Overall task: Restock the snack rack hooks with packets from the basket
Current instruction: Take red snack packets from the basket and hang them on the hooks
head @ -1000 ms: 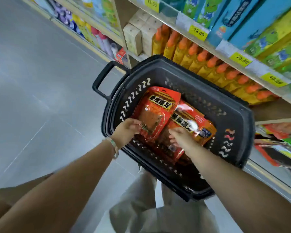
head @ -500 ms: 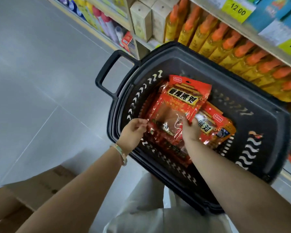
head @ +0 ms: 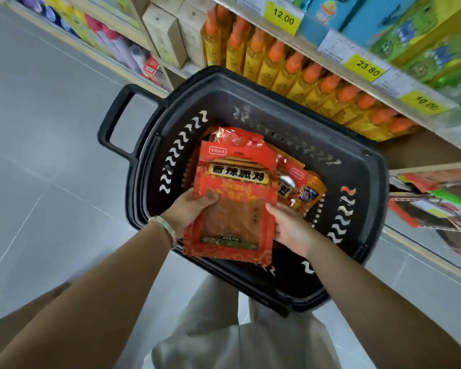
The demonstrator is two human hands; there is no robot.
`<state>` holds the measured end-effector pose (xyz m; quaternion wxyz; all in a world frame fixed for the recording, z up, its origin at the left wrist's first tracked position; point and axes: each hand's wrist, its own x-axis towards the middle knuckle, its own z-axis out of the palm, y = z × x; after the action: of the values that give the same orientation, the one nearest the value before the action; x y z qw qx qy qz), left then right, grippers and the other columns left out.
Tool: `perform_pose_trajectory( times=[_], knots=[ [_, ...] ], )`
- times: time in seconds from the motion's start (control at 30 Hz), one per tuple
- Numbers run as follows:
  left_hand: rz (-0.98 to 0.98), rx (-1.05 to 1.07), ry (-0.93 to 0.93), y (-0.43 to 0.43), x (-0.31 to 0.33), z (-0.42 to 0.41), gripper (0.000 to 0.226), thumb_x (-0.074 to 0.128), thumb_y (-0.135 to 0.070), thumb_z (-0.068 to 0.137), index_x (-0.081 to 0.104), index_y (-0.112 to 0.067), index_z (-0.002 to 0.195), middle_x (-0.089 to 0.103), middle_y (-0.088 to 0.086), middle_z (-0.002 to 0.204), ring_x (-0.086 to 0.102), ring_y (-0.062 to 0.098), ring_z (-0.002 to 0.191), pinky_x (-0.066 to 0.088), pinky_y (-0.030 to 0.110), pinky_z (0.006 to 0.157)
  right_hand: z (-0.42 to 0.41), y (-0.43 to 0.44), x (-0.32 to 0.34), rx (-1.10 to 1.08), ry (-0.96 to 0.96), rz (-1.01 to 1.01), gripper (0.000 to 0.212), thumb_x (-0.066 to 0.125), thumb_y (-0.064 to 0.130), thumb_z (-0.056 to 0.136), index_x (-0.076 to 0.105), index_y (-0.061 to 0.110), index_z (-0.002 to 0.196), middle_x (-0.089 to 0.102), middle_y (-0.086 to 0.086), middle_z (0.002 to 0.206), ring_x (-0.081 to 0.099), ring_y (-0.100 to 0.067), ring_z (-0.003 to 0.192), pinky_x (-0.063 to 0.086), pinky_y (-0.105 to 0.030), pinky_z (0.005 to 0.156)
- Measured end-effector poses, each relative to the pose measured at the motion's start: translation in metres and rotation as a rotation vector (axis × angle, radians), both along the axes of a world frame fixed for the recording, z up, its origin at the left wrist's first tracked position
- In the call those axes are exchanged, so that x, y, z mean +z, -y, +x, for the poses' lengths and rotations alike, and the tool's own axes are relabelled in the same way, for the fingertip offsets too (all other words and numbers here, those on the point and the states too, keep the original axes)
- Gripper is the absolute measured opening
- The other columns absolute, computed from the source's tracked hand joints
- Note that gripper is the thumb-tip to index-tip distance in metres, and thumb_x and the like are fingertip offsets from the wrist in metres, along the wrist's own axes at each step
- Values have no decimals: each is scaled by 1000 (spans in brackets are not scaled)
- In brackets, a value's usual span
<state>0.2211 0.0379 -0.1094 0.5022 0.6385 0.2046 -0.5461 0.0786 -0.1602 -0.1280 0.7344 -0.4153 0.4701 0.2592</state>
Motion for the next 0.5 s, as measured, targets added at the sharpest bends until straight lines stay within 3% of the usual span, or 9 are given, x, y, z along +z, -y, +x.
perform_pose_trajectory(
  times=[0.1, 0.17, 0.23, 0.37, 0.5],
  knots=[
    [153, 0, 137, -5, -8, -7, 21, 67, -26, 86, 63, -15, 105, 70, 13, 103, 69, 29, 91, 56, 43, 83, -6, 4, -26, -112, -133, -315, 18, 54, 33, 94, 59, 23, 108, 63, -5, 118, 62, -15, 98, 49, -29, 80],
    [209, -11, 159, -8, -12, -7, 20, 66, -28, 87, 61, -18, 104, 70, 11, 102, 69, 28, 91, 56, 42, 84, -10, 10, -44, -235, -222, -440, 19, 56, 33, 93, 58, 23, 108, 61, -3, 119, 59, -15, 98, 45, -29, 82],
    [205, -13, 148, -7, -13, -5, 25, 66, -30, 87, 60, -19, 108, 70, 10, 104, 69, 27, 91, 56, 44, 84, -12, 15, -59, -253, -269, -452, 20, 59, 37, 89, 58, 24, 105, 60, -4, 120, 57, -17, 100, 43, -33, 89],
    [177, 30, 142, -3, -13, -4, 29, 66, -28, 88, 61, -17, 115, 69, 10, 108, 67, 29, 97, 52, 48, 90, -3, 13, -73, -173, -375, -419, 63, 68, 54, 77, 52, 17, 125, 57, -4, 121, 55, -26, 112, 42, -41, 102],
    [127, 32, 134, -2, -2, -8, 28, 63, -21, 89, 62, -15, 116, 69, 11, 109, 67, 27, 96, 54, 46, 89, 2, 5, -56, -180, -316, -566, 48, 72, 49, 76, 59, 17, 110, 62, -5, 116, 59, -27, 106, 46, -42, 98]
  ],
)
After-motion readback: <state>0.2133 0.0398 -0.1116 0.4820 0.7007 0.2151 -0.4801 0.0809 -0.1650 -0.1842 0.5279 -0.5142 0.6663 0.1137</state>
